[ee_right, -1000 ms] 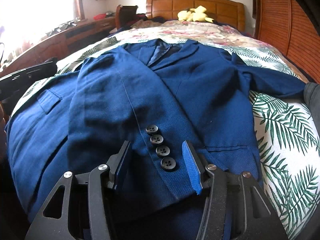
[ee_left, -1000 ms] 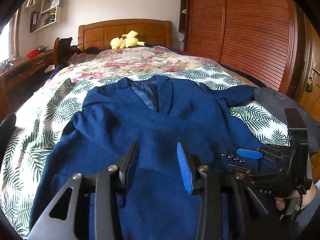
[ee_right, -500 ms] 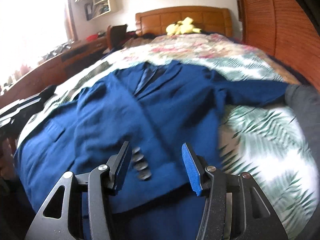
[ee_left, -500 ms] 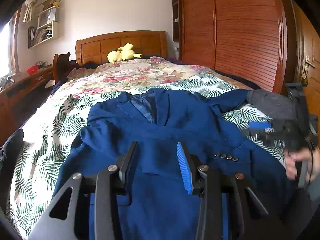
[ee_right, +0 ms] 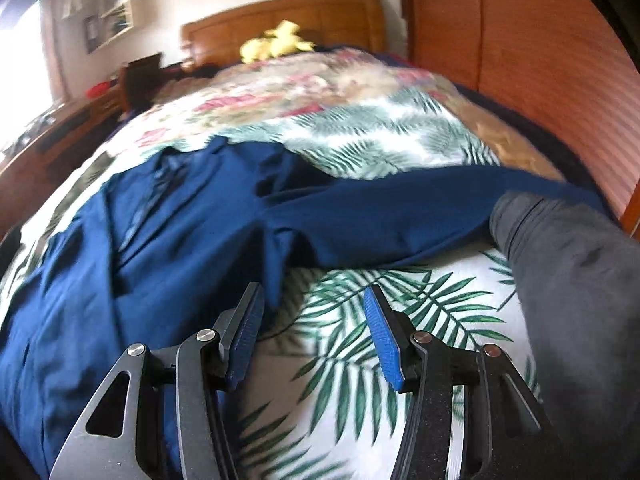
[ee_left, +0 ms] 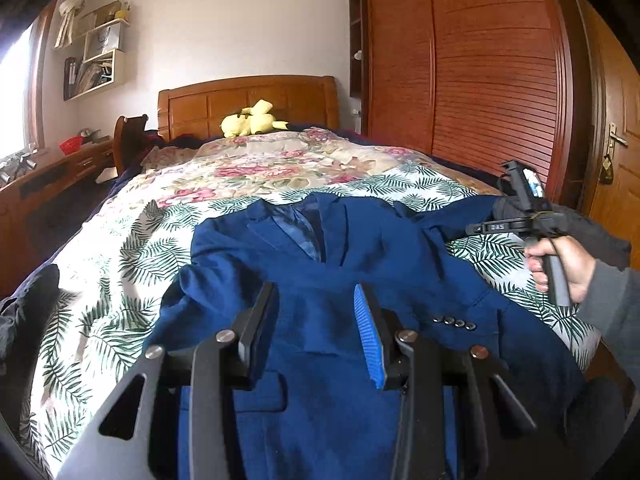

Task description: Fold large clothes

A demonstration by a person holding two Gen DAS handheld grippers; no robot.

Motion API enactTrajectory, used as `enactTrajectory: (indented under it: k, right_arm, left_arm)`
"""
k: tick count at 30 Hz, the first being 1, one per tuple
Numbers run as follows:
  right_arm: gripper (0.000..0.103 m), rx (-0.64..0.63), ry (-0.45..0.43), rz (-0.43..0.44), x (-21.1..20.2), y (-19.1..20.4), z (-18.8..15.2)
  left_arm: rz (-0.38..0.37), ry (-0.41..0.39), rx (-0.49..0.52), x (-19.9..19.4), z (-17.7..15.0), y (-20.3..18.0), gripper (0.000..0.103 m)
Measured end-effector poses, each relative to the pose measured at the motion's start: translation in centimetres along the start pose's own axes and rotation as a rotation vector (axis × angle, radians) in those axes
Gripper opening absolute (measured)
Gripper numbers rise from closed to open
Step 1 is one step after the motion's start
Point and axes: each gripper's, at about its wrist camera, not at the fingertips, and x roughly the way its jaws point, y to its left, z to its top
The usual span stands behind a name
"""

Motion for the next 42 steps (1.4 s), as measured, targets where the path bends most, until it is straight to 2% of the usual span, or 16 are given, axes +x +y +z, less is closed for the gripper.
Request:
enactTrajectory:
  k: [5, 11, 18, 19, 20, 21, 22, 23, 25, 28, 30, 35, 38, 42]
  right_arm:
    - [0.053, 0.106, 0.056, -0.041, 3.5, -2.5, 0.7]
    - [0.053, 0.175, 0.074, -0.052, 5.3, -3.7, 1.1]
    - [0.053, 0.314, 0.083, -0.05, 7.0, -5.9, 1.8]
    - [0.052, 0.316, 0.083, -0.06, 7.3, -6.0, 2.0]
    - [0.043, 0.309, 0.084, -0.079, 7.4, -5.9, 2.2]
    - [0.035, 0.298, 0.085, -0.094, 7.5, -5.9, 2.4]
    - [0.018, 0.281, 0.088, -0.111, 7.6, -5.7, 2.5]
    - [0.01, 0.27, 0.089, -0.111, 7.5, -5.6, 2.7]
    - [0.004, 0.246, 0.068, -0.11, 7.0, -5.0, 3.1]
    - [0.003, 0.159, -0.015, -0.111, 4.9, -3.0, 4.4]
    - [0.003, 0.097, -0.076, -0.075, 2.9, -1.2, 5.4]
    - [0.002, -0.096, -0.164, 0.086, -1.6, 5.5, 6.5]
    - [0.003, -0.264, -0.136, 0.192, -3.0, 11.0, 5.1]
    - [0.008, -0.414, -0.075, 0.21, -3.4, 15.9, 2.0]
  left_arm:
    - [0.003, 0.008, -0.009, -0.5, -0.3, 1.0, 0.038]
    - [-0.002, 0.018, -0.026, -0.8, -0.5, 2.2, 0.038]
    - [-0.006, 0.02, -0.039, -1.1, -0.6, 2.6, 0.038]
    - [-0.006, 0.021, -0.04, -1.2, -0.6, 2.6, 0.038]
    - [-0.006, 0.022, -0.041, -1.2, -0.6, 2.6, 0.038]
    - [-0.005, 0.023, -0.041, -1.2, -0.7, 2.7, 0.038]
    - [-0.004, 0.024, -0.04, -1.1, -0.6, 2.7, 0.038]
    - [-0.002, 0.025, -0.037, -1.1, -0.6, 2.7, 0.038]
    - [0.001, 0.029, -0.037, -1.0, -0.7, 2.7, 0.038]
    - [-0.002, 0.037, -0.042, -0.8, -0.7, 2.8, 0.038]
    - [-0.001, 0.039, -0.039, -0.7, -0.7, 2.7, 0.038]
    - [0.002, 0.044, -0.029, -0.3, -0.8, 2.3, 0.038]
    - [0.002, 0.048, -0.028, -0.1, -0.8, 2.3, 0.038]
    - [0.003, 0.054, -0.021, 0.0, -0.9, 2.1, 0.038]
